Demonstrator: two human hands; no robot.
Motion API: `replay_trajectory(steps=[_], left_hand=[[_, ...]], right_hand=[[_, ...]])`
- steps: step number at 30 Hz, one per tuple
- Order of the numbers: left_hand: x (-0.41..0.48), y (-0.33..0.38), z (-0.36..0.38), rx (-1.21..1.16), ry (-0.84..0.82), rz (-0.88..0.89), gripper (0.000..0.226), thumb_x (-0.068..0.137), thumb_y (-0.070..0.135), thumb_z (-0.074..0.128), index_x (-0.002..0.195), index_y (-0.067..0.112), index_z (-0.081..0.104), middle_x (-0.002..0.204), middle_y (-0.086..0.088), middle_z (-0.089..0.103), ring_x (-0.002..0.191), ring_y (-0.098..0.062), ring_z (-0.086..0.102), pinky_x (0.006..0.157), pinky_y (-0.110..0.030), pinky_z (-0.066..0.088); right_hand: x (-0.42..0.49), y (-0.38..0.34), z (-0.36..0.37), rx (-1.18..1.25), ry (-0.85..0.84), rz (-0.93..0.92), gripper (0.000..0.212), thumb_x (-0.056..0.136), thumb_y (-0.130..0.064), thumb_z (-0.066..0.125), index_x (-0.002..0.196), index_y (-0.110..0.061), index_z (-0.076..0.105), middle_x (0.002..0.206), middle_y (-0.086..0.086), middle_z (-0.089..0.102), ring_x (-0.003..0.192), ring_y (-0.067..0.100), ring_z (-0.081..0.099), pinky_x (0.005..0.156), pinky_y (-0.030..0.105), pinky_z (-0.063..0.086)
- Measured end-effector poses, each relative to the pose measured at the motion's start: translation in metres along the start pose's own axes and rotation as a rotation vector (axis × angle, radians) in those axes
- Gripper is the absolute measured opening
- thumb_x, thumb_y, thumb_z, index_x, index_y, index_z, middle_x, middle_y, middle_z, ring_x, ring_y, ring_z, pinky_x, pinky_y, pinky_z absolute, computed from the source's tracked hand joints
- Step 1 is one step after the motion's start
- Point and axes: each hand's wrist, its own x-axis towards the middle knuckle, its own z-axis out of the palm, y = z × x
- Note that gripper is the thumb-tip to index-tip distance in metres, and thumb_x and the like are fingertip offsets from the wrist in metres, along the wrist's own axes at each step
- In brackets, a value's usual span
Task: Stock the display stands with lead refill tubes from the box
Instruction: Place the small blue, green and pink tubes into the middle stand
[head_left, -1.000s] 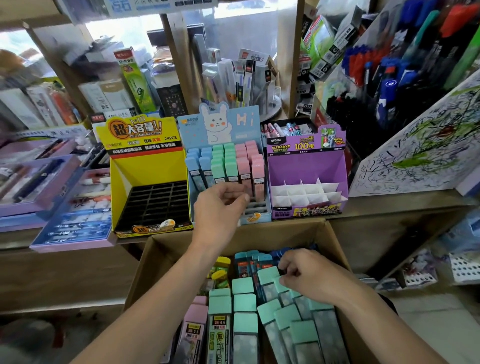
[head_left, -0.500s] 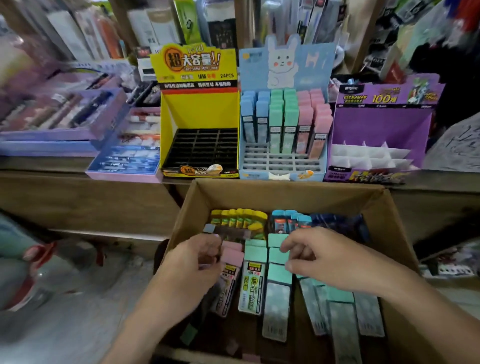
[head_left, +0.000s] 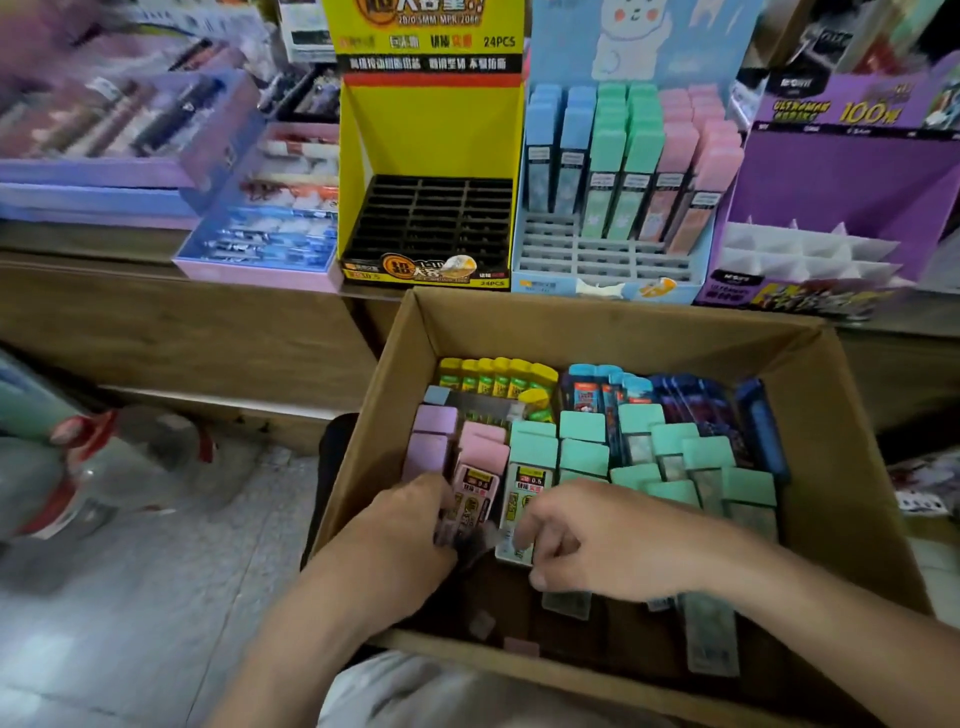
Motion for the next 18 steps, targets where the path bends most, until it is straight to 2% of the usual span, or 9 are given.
replay_trajectory(steps=[2,5,8,11,14,18], left_hand=[[0.001,0.001,0.001,0.014,-0.016,-0.007,0.02,0.087,0.026,0.067,0.101,0.031,0.055,0.105,0.008,0.063,0.096,-0.012,0.063,0.085,-0.03,0.054],[0.002,0.002,0.001,0.054,-0.077,-0.016,0.023,0.082,0.024,0.07,0.097,0.032,0.055,0.105,0.009,0.064,0.097,-0.012,0.063,0.082,-0.024,0.052],[0.004,0.002,0.002,0.133,-0.154,-0.001,0.024,0.08,0.025,0.071,0.097,0.032,0.057,0.106,0.008,0.062,0.098,-0.013,0.062,0.082,-0.024,0.051],[0.005,0.002,0.001,0.186,-0.205,0.03,0.026,0.08,0.025,0.073,0.099,0.036,0.06,0.109,0.009,0.061,0.101,-0.011,0.061,0.084,-0.023,0.05],[0.006,0.001,-0.002,0.222,-0.243,0.093,0.028,0.08,0.024,0.074,0.101,0.04,0.064,0.11,0.013,0.06,0.102,-0.007,0.059,0.085,-0.02,0.048],[0.006,-0.002,-0.008,0.212,-0.298,0.206,0.034,0.084,0.019,0.072,0.106,0.044,0.066,0.107,0.021,0.06,0.1,0.004,0.056,0.085,-0.013,0.046]], right_hand=[[-0.004,0.003,0.002,-0.034,-0.042,0.034,0.028,0.093,-0.037,0.072,0.12,-0.031,0.067,0.101,-0.015,0.075,0.091,0.0,0.069,0.088,0.036,0.058],[-0.01,0.005,0.005,-0.091,-0.112,0.057,0.026,0.095,-0.036,0.07,0.12,-0.031,0.068,0.107,-0.014,0.074,0.097,0.006,0.069,0.089,0.037,0.058],[-0.016,0.006,0.008,-0.137,-0.186,0.082,0.031,0.098,-0.035,0.066,0.128,-0.03,0.065,0.119,-0.008,0.07,0.108,0.014,0.065,0.093,0.037,0.056],[-0.02,0.008,0.012,-0.15,-0.235,0.097,0.027,0.1,-0.033,0.063,0.127,-0.03,0.065,0.121,-0.006,0.068,0.109,0.017,0.064,0.097,0.044,0.054],[-0.023,0.009,0.013,-0.145,-0.253,0.108,0.029,0.102,-0.031,0.061,0.131,-0.031,0.063,0.123,-0.006,0.065,0.111,0.017,0.062,0.097,0.04,0.053],[-0.026,0.01,0.012,-0.113,-0.257,0.102,0.028,0.101,-0.032,0.063,0.129,-0.032,0.063,0.114,-0.009,0.065,0.104,0.014,0.062,0.088,0.034,0.052]])
